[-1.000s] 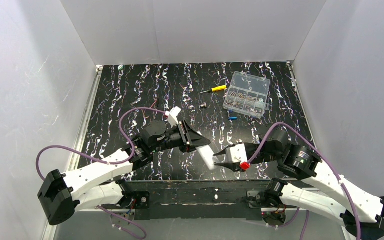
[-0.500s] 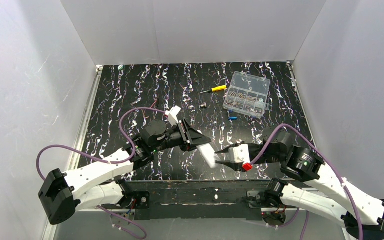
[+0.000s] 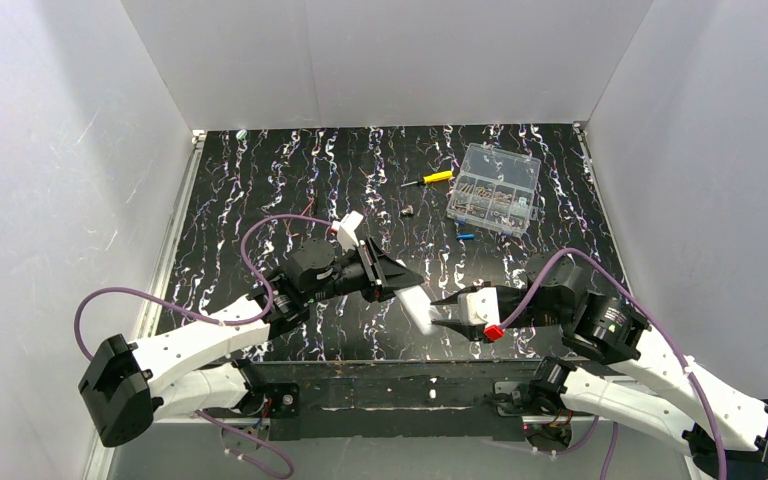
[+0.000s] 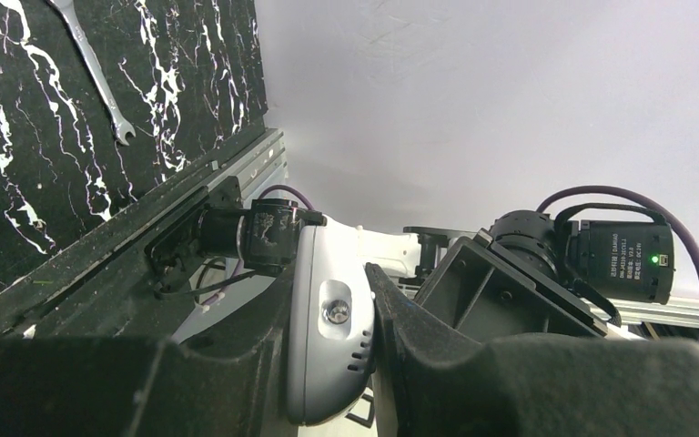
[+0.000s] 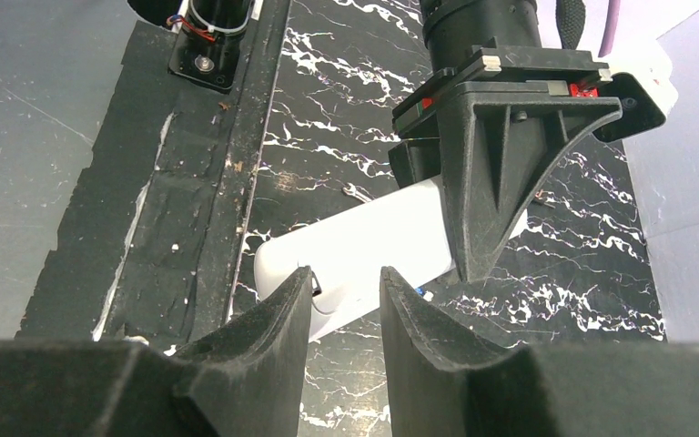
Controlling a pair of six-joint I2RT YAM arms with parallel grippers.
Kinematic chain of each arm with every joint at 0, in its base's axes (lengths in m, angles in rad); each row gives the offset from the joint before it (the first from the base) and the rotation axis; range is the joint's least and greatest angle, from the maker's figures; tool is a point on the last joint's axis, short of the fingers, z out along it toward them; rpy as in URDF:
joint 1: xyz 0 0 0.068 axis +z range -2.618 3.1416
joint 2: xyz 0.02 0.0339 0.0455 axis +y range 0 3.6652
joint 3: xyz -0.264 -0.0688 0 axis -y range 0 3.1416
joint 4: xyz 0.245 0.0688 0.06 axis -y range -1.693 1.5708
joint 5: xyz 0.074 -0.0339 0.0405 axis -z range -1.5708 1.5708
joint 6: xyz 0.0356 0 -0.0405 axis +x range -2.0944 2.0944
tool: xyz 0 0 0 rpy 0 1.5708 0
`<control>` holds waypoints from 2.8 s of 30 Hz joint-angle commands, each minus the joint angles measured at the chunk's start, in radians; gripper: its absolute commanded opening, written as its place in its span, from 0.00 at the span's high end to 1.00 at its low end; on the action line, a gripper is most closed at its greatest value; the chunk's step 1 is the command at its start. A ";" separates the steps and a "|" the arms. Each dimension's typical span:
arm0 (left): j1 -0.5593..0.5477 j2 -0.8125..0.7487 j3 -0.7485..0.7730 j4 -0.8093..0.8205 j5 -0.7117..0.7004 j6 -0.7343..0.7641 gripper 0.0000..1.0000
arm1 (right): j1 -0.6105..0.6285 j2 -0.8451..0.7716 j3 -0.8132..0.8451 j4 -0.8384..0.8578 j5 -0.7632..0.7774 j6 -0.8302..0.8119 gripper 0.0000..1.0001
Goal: Load the batteries into the remote control
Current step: Remove the battery cover from the remote control.
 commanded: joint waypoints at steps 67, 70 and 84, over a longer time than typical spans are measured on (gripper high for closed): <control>-0.007 0.009 0.022 0.101 0.064 -0.016 1.00 | -0.003 -0.041 0.003 0.019 0.021 -0.001 0.55; -0.008 0.009 0.022 0.100 0.064 -0.016 1.00 | -0.003 -0.042 -0.002 0.014 0.016 -0.001 0.54; -0.007 0.019 0.028 0.099 0.064 -0.016 1.00 | -0.002 -0.050 0.010 -0.019 -0.004 -0.012 0.49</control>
